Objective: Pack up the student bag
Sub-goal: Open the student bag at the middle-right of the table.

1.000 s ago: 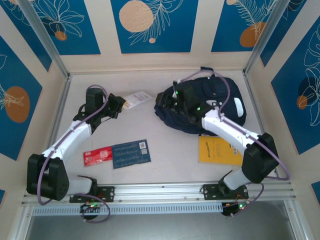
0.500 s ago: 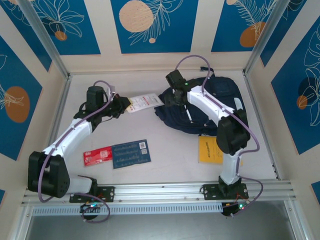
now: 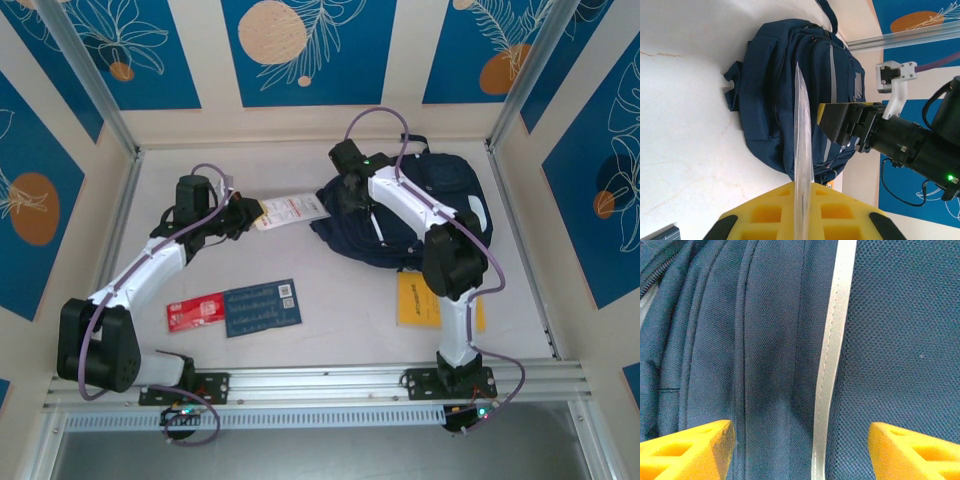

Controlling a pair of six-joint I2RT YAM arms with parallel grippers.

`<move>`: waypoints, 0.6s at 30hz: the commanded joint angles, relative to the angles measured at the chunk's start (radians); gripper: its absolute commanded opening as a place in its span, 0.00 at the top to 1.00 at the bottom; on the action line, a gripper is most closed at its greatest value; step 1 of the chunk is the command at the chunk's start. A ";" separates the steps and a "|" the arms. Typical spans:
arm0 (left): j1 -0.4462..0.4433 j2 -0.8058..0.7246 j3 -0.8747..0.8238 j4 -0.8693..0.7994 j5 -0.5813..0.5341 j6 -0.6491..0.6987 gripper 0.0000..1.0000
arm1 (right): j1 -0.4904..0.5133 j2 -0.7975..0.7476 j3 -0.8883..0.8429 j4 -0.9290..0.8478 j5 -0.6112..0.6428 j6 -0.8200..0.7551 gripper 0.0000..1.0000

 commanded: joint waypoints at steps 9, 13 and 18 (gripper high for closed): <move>0.009 -0.002 -0.011 0.024 0.023 0.015 1.00 | -0.014 0.099 0.030 -0.022 0.035 -0.027 0.39; 0.012 -0.003 -0.011 0.024 0.022 0.012 1.00 | -0.009 0.115 0.005 -0.018 0.072 -0.048 0.52; 0.013 -0.002 -0.011 0.028 0.024 0.008 1.00 | -0.006 0.130 -0.025 -0.017 0.134 -0.076 0.67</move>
